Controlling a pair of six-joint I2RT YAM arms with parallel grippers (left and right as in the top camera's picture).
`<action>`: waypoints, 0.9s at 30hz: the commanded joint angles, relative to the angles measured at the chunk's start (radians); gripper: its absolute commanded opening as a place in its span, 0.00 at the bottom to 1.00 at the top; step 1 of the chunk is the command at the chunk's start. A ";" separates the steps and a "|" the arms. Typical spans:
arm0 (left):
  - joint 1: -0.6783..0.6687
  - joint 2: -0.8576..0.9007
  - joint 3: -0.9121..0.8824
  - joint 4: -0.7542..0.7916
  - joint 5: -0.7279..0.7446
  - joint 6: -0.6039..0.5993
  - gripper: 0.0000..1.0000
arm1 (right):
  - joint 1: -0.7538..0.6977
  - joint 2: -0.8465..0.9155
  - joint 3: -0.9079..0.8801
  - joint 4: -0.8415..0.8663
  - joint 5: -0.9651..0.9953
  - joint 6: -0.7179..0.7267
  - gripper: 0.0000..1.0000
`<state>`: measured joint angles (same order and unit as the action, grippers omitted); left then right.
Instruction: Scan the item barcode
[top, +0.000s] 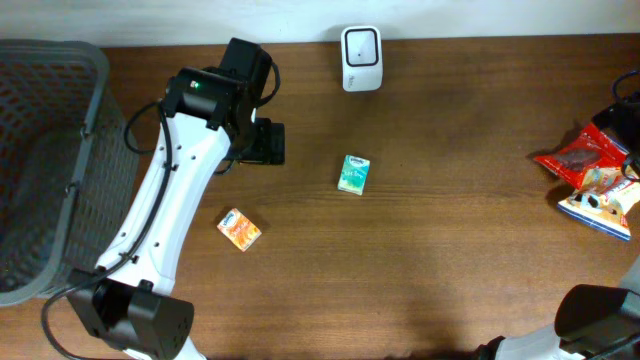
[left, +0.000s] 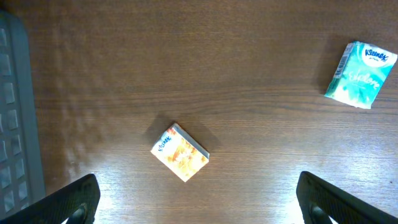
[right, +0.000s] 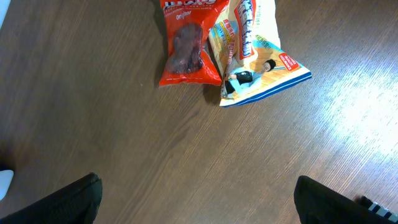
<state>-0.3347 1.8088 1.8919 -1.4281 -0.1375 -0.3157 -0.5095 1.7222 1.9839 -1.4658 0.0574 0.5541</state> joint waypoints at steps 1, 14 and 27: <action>-0.003 -0.008 -0.005 -0.005 0.010 -0.013 0.99 | 0.005 0.001 0.006 -0.001 -0.001 0.011 0.99; -0.002 -0.008 -0.005 0.072 0.010 -0.013 0.99 | 0.005 0.001 0.006 0.000 0.025 -0.075 0.99; -0.003 -0.008 -0.006 0.121 0.010 -0.013 0.99 | 0.367 0.132 -0.101 0.133 -0.404 -0.348 0.99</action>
<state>-0.3347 1.8084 1.8904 -1.2995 -0.1341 -0.3183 -0.2401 1.7950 1.9324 -1.3636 -0.3153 0.2684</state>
